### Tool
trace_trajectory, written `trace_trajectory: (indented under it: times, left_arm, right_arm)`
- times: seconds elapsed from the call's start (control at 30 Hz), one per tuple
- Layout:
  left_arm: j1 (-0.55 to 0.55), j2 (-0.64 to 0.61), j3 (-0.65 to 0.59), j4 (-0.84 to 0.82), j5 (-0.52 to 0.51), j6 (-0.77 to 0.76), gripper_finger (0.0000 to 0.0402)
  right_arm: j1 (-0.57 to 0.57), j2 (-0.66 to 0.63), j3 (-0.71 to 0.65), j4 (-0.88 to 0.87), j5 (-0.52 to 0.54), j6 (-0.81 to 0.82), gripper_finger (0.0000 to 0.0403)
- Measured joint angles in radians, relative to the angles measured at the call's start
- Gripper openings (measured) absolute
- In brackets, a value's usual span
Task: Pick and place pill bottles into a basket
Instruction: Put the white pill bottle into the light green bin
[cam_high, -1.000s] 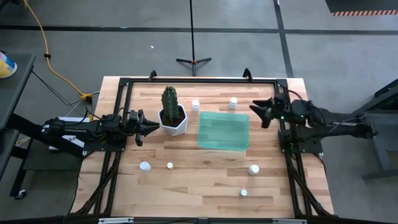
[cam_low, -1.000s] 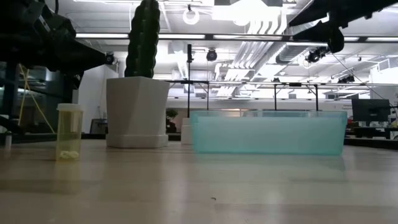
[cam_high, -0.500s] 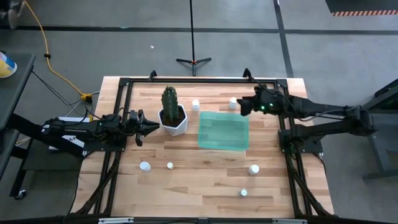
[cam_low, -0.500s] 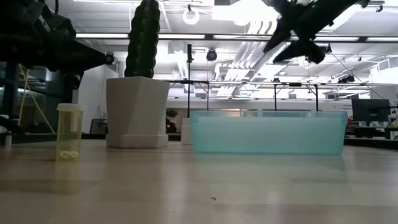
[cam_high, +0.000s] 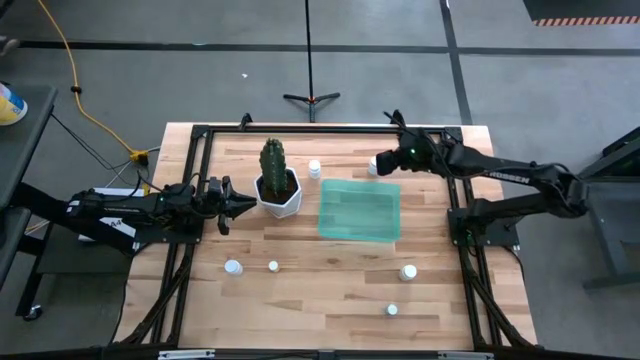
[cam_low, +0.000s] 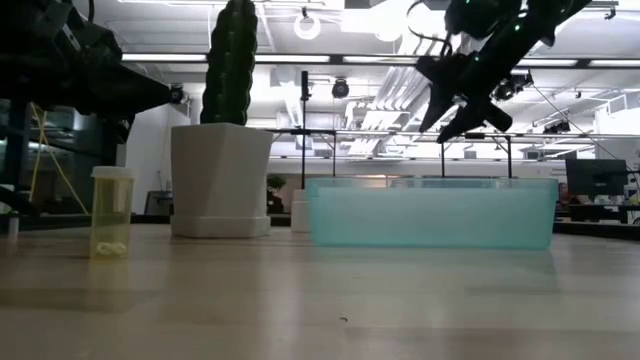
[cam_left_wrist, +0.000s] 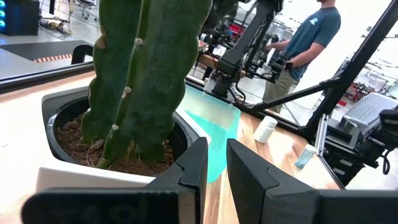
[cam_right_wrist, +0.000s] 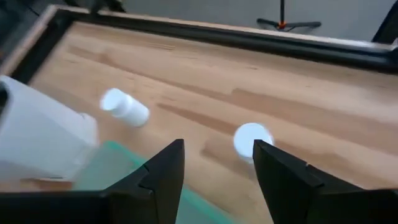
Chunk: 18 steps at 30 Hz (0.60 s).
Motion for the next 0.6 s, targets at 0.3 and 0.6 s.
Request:
trace_trajectory:
  times: [0.3, 0.6]
  left_arm:
    - [0.000, 0.000, 0.000, 0.000, 0.000, 0.000, 0.0097]
    - [0.000, 0.000, 0.000, 0.000, -0.002, 0.000, 0.0097]
  right_arm:
    - [-0.065, 0.093, 0.000, 0.054, -0.098, -0.069, 0.0275]
    - [-0.099, 0.180, 0.000, 0.120, -0.016, -0.103, 0.0286]
